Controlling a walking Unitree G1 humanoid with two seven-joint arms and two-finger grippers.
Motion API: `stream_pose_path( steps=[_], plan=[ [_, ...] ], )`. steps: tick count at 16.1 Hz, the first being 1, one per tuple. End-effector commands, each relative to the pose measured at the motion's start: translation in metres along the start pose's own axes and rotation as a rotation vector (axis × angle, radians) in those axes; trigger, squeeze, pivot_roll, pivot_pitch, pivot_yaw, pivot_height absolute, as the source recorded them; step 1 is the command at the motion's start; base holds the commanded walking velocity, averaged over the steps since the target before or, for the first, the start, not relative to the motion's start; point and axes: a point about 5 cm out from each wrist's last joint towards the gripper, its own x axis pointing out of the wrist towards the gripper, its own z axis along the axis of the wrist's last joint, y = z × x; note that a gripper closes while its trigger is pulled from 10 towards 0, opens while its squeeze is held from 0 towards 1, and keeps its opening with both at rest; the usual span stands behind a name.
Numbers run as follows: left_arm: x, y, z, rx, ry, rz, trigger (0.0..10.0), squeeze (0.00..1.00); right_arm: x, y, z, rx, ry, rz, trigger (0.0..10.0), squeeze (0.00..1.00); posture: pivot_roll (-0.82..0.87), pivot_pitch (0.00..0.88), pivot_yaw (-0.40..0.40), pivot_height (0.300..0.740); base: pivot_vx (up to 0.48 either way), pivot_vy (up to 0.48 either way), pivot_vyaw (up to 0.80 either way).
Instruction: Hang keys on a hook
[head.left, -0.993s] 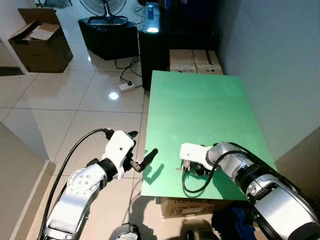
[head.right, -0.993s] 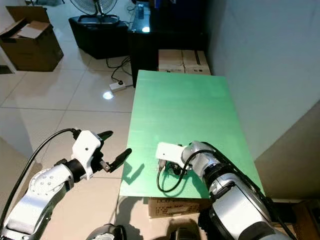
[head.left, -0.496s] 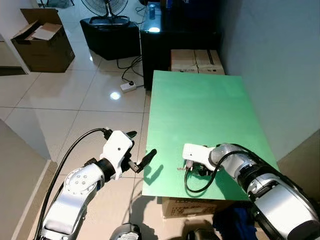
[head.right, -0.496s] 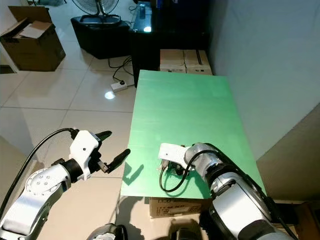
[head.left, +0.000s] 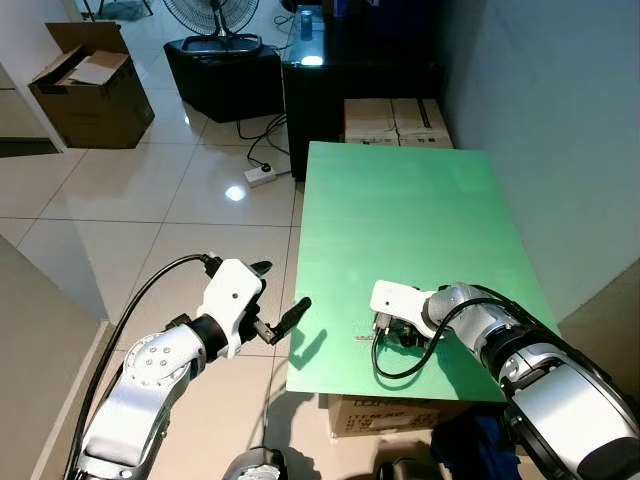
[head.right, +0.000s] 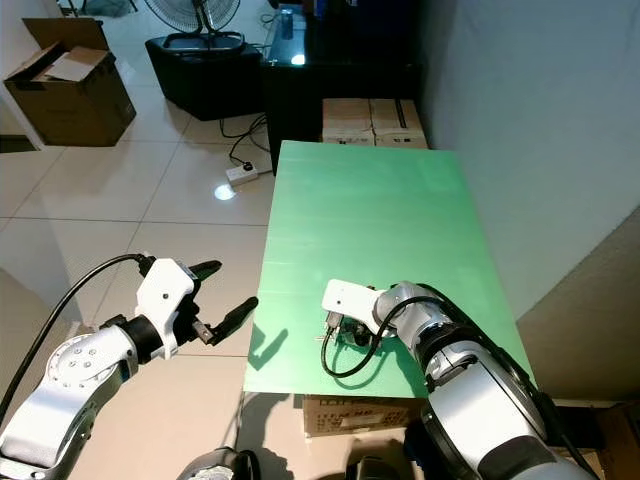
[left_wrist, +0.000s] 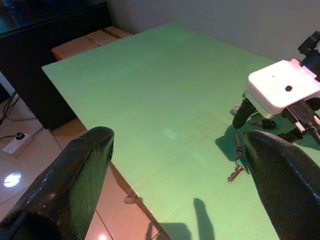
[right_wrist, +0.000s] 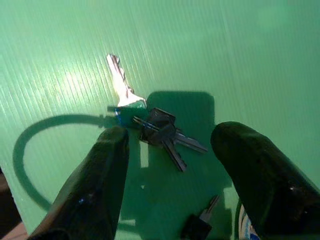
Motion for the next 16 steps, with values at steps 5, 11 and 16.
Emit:
stream_pose_path(
  steps=[5, 11, 16],
  plan=[
    [-0.009, 0.0, 0.003, 0.008, 0.008, -0.003, 10.0, 0.0, 0.003, 0.005, -0.001, 0.007, 0.002, 0.005, 1.5, 0.0, 0.03, 0.109, 0.049, 0.74, 0.0, 0.0, 0.0],
    [-0.023, 0.002, 0.004, 0.017, 0.041, -0.008, 10.0, 0.0, 0.004, 0.004, -0.002, 0.025, 0.0, -0.013, 10.0, 0.0, 0.09, 0.154, 0.063, 0.74, 0.0, 0.0, 0.0],
    [-0.025, 0.007, 0.011, 0.031, 0.042, 0.018, 10.0, 0.0, 0.005, 0.005, 0.0, 0.07, -0.014, -0.025, 0.0, 0.0, 0.11, 0.148, 0.053, 0.74, 0.0, 0.0, 0.0]
  ],
)
